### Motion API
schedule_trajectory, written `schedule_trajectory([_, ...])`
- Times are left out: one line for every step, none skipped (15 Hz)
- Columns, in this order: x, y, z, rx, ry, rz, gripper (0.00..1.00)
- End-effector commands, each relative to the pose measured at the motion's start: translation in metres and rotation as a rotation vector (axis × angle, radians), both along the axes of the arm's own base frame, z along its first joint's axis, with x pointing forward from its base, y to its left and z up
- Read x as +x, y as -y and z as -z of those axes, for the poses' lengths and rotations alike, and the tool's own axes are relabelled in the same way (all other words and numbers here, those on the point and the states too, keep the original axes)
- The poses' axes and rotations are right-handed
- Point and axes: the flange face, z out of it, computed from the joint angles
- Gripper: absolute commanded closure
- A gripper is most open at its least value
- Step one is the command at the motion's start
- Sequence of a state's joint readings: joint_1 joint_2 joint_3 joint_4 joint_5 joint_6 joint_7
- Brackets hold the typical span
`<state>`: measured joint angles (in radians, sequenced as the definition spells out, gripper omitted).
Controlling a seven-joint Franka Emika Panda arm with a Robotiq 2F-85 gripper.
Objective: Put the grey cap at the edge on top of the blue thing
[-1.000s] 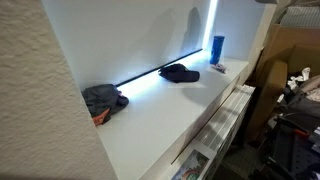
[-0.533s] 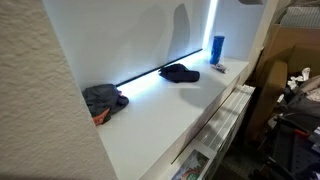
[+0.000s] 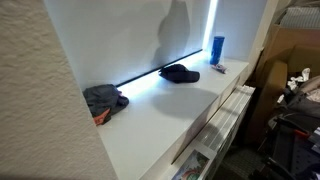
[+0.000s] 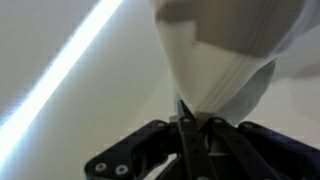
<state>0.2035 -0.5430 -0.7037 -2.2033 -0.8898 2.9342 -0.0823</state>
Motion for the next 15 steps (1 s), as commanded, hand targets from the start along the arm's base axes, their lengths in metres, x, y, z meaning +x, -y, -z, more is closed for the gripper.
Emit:
schedule_trajectory([0.015, 0.003, -0.029, -0.001, -0.082, 0.048, 0.98])
schedule_trajectory([0.019, 0.006, -0.038, 0.010, -0.094, 0.052, 0.98])
schedule_trajectory([0.024, 0.013, -0.046, 0.019, -0.101, 0.057, 0.98])
schedule_trajectory([0.028, 0.019, -0.051, 0.038, -0.102, 0.051, 0.98])
schedule_trajectory([0.033, 0.027, -0.052, 0.065, -0.099, 0.049, 0.98])
schedule_trajectory([0.039, 0.034, -0.051, 0.109, -0.078, 0.033, 0.98])
schedule_trajectory([0.046, 0.044, -0.050, 0.139, -0.019, 0.056, 0.98])
schedule_trajectory([0.052, 0.055, -0.044, 0.173, 0.045, 0.079, 0.98])
schedule_trajectory([0.057, 0.064, -0.039, 0.183, 0.099, 0.103, 0.98])
schedule_trajectory([0.062, 0.075, -0.032, 0.160, 0.162, 0.133, 0.98])
schedule_trajectory([0.065, 0.084, -0.025, 0.140, 0.208, 0.159, 0.98])
schedule_trajectory([0.070, 0.092, -0.016, 0.114, 0.245, 0.187, 0.98])
schedule_trajectory([0.075, 0.096, -0.007, 0.093, 0.274, 0.204, 0.98])
schedule_trajectory([0.081, 0.099, 0.005, 0.072, 0.285, 0.221, 0.98])
schedule_trajectory([0.087, 0.100, 0.016, 0.061, 0.283, 0.232, 0.98])
